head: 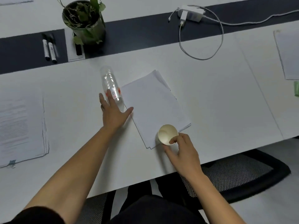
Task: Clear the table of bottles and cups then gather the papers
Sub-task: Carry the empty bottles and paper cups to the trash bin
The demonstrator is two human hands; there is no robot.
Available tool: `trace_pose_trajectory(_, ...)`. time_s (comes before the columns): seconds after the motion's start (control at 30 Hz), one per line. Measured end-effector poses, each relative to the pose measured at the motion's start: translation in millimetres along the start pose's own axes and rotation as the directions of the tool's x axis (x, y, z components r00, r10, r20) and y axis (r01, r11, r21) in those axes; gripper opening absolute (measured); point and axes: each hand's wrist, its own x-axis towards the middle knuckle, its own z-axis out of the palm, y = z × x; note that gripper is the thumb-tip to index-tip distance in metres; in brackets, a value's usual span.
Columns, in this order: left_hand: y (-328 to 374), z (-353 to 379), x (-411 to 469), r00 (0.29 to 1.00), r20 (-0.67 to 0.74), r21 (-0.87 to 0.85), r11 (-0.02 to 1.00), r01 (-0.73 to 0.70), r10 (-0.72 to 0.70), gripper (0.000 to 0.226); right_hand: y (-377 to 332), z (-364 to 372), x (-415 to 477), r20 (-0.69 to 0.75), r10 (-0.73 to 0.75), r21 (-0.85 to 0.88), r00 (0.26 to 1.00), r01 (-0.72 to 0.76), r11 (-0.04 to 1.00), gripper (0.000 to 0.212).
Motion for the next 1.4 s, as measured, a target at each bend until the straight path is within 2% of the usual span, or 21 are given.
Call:
trace_pose_trajectory(0.17, -5, 10, 4, 0.996, -0.077, -0.114, 0.993, 0.026, -0.035, 0.085, -5, 8, -7, -0.001, 0.022, 0.028, 1.000, -0.022, 0.999, 0.032)
trace_pose_trajectory(0.27, -22, 2, -29, 0.994, -0.069, -0.136, 0.988, 0.071, -0.081, 0.086, -18, 11, -4, 0.005, 0.012, 0.081, 1.000, -0.013, 0.997, 0.032)
trace_pose_trajectory(0.37, -36, -17, -81, 0.978, -0.128, -0.169, 0.976, 0.140, -0.162, 0.081, -36, 10, 1, 0.024, -0.035, 0.133, 0.999, 0.031, 0.991, 0.028)
trace_pose_trajectory(0.5, -36, -61, -151, 0.927, -0.274, -0.390, 0.911, 0.136, -0.256, 0.073, -62, -5, 2, 0.006, -0.119, 0.263, 0.993, 0.113, 0.958, 0.027)
trace_pose_trajectory(0.63, -15, -107, -201, 0.857, -0.385, -0.626, 0.779, 0.030, -0.343, 0.071, -88, -31, -3, 0.015, -0.129, 0.403, 0.992, 0.112, 0.908, 0.048)
trace_pose_trajectory(0.77, 9, -133, -240, 0.839, -0.410, -0.723, 0.688, -0.061, -0.357, 0.051, -103, -49, -9, 0.009, -0.226, 0.495, 0.974, 0.192, 0.847, 0.078)
trace_pose_trajectory(0.83, 13, -134, -263, 0.823, -0.410, -0.736, 0.675, -0.044, -0.393, 0.044, -105, -49, -14, 0.031, -0.272, 0.515, 0.962, 0.218, 0.829, 0.083)
trace_pose_trajectory(0.93, 10, -124, -304, 0.757, -0.421, -0.762, 0.648, 0.003, -0.499, 0.040, -106, -41, -27, 0.108, -0.333, 0.549, 0.937, 0.223, 0.806, 0.076)
trace_pose_trajectory(1.07, -4, -118, -363, 0.607, -0.501, -0.767, 0.641, 0.017, -0.616, 0.047, -112, -22, -53, 0.211, -0.420, 0.560, 0.883, 0.243, 0.792, 0.076)
trace_pose_trajectory(1.17, -21, -132, -407, 0.502, -0.566, -0.771, 0.636, -0.039, -0.654, 0.047, -129, -11, -80, 0.272, -0.493, 0.578, 0.827, 0.269, 0.770, 0.077)
trace_pose_trajectory(1.3, -51, -157, -465, 0.422, -0.616, -0.757, 0.648, -0.084, -0.665, 0.040, -163, 4, -127, 0.305, -0.610, 0.583, 0.731, 0.363, 0.727, 0.077)
trace_pose_trajectory(1.4, -83, -171, -510, 0.336, -0.661, -0.740, 0.656, -0.147, -0.670, 0.040, -189, 22, -174, 0.314, -0.682, 0.603, 0.660, 0.417, 0.680, 0.077)
